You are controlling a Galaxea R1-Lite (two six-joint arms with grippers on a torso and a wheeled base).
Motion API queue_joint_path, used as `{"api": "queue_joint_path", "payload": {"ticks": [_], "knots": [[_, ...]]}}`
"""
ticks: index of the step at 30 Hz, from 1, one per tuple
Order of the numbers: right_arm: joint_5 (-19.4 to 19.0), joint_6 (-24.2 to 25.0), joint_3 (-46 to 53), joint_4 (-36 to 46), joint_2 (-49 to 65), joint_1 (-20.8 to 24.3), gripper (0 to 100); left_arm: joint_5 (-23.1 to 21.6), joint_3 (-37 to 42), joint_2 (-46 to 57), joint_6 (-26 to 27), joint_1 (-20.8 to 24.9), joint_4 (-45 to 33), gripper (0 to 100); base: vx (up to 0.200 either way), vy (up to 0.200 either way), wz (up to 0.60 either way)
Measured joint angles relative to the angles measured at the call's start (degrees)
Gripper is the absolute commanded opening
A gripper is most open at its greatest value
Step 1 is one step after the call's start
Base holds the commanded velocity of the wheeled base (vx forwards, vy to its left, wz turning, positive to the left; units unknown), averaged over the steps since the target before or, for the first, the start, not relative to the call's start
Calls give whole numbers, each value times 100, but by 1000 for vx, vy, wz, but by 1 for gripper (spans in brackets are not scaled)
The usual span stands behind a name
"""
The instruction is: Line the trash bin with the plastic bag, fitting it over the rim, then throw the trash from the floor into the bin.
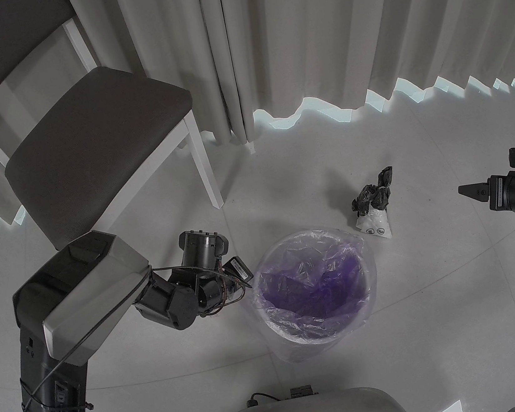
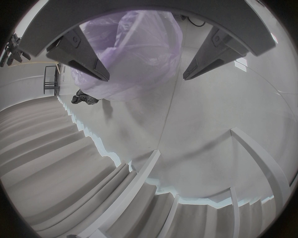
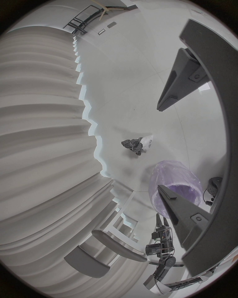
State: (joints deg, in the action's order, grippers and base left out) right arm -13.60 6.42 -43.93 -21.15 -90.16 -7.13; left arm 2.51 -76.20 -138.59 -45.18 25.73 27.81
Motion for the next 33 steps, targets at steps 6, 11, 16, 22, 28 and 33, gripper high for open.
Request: {"api": "queue_joint_path", "payload": {"ticks": [6, 11, 16, 22, 28, 33], "knots": [[0, 0, 20, 0, 20, 5, 100, -6, 140, 56, 51, -74, 18, 0, 0, 0, 0], [0, 0, 50, 9, 80, 2, 100, -205, 711, 227, 502, -199, 268, 100, 0, 0, 0], [0, -11, 67, 38, 160, 0, 100, -551, 1653, 417, 1696, -460, 1339, 100, 0, 0, 0], [1, -38, 88, 73, 276, 9, 100, -1469, 2831, 530, 3352, -914, 2756, 100, 0, 0, 0], [0, -51, 98, 165, 413, 41, 100, -2399, 3415, 354, 4848, -1356, 3816, 100, 0, 0, 0], [1, -60, 98, 319, 563, 55, 100, -3095, 3530, 28, 5574, -1552, 4128, 100, 0, 0, 0]]}}
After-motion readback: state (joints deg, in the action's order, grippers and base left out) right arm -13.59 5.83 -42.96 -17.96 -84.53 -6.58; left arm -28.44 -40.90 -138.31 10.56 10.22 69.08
